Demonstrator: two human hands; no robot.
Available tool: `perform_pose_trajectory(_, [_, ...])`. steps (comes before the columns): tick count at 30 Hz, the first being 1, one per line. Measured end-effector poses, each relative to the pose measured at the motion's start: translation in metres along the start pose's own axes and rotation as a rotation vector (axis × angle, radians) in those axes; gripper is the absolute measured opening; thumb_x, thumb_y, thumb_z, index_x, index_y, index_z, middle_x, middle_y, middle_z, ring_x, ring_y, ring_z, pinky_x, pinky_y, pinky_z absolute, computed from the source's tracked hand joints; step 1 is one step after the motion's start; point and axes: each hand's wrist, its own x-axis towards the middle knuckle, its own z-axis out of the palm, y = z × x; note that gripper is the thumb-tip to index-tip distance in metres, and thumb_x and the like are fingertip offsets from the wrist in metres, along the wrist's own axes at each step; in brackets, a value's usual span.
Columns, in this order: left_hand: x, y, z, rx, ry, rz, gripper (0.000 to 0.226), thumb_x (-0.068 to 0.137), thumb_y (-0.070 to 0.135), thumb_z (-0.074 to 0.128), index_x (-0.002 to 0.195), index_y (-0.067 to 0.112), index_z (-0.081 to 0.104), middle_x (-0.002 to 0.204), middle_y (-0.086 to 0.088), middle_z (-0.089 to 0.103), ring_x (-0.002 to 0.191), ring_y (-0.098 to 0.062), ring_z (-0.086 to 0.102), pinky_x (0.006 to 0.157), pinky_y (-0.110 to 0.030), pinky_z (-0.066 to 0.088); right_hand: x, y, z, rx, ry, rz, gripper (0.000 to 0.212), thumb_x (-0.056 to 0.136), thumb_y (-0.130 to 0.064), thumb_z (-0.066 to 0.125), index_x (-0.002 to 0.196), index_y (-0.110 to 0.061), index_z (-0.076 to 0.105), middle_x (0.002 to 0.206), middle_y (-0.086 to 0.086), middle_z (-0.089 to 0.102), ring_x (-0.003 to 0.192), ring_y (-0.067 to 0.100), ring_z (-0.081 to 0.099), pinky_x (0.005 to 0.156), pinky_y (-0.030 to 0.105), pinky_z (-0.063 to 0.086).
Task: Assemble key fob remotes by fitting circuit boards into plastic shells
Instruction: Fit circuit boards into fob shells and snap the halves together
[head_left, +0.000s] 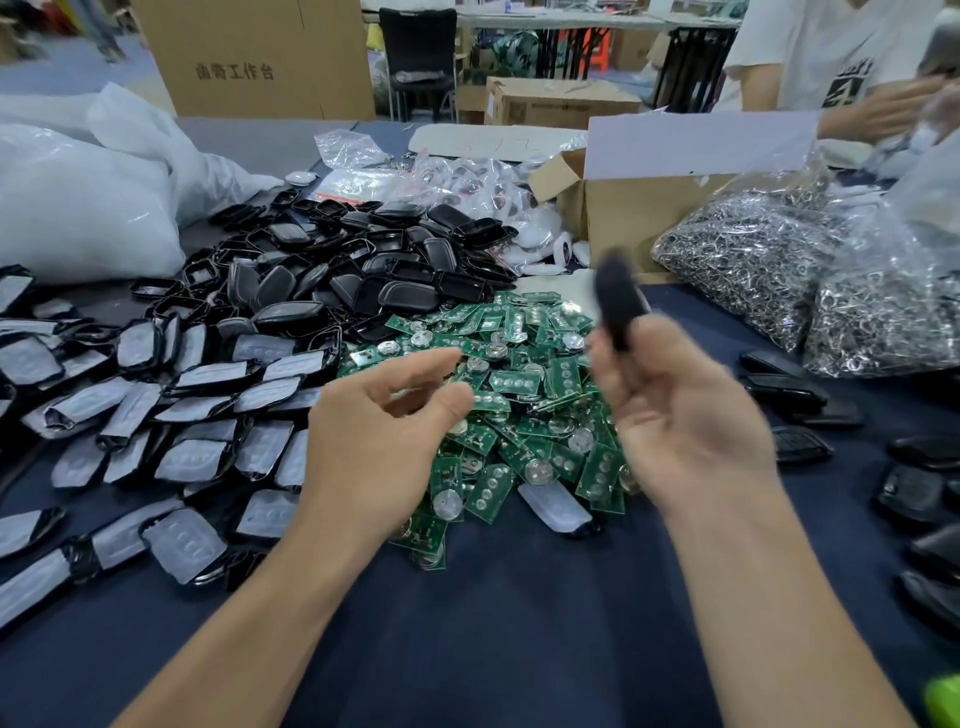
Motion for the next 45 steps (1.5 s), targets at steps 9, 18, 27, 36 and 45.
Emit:
perform_pose_trajectory(9, [0.009,-0.002,-0.010,0.183,0.128,-0.100,0.034,0.089,0.024,0.077,0.094,0.057,0.077,0.083,0.037,0.071,0.051,0.001,0.057,0.044,-0.013,0.047,-0.003,0.025,0.011,-0.477,-0.104,-0.245,0.039,0.076,0.016,0.070,0.094,-0.016,0.081,0.092,0.004,0.080,0.086,0.017,0.076,0.078,0.025,0.060])
perform_pose_trajectory(18, [0.022,-0.006,-0.027,0.832,-0.012,-0.013,0.050,0.103,0.030,0.058,0.152,0.031,0.049,0.157,0.008,0.048,0.149,-0.013,0.033,0.122,-0.034,0.023,-0.010,0.080,0.026,-1.709,-0.219,-0.452,0.038,0.098,-0.027,0.063,0.136,-0.033,0.064,0.140,-0.006,0.058,0.132,0.015,0.034,0.105,0.030,0.027])
perform_pose_trajectory(27, [0.045,-0.004,-0.024,0.780,0.027,0.028,0.056,0.101,0.032,0.057,0.155,0.034,0.042,0.151,0.002,0.053,0.140,-0.020,0.045,0.113,-0.041,0.037,-0.012,0.075,0.022,-1.277,-0.058,-0.552,0.019,0.090,-0.026,0.077,0.088,-0.045,0.080,0.090,-0.020,0.061,0.083,0.006,0.060,0.073,0.016,0.047])
perform_pose_trajectory(36, [0.143,-0.020,0.002,1.015,-0.169,0.077,0.051,0.102,0.017,0.051,0.151,0.029,0.049,0.149,-0.003,0.051,0.133,-0.030,0.051,0.103,-0.044,0.044,-0.006,0.074,0.022,-0.803,-0.037,-0.290,0.024,0.097,-0.005,0.062,0.086,-0.022,0.074,0.066,0.002,0.074,0.059,0.025,0.075,0.057,0.036,0.062])
perform_pose_trajectory(45, [0.134,-0.005,0.003,1.105,0.144,0.220,0.026,0.091,0.004,0.050,0.075,0.016,0.066,0.066,0.002,0.063,0.055,-0.023,0.050,0.076,-0.038,0.037,-0.005,0.068,0.023,-0.647,-0.048,-0.199,0.019,0.100,-0.002,0.056,0.088,-0.011,0.067,0.067,0.008,0.071,0.050,0.022,0.066,0.045,0.028,0.051])
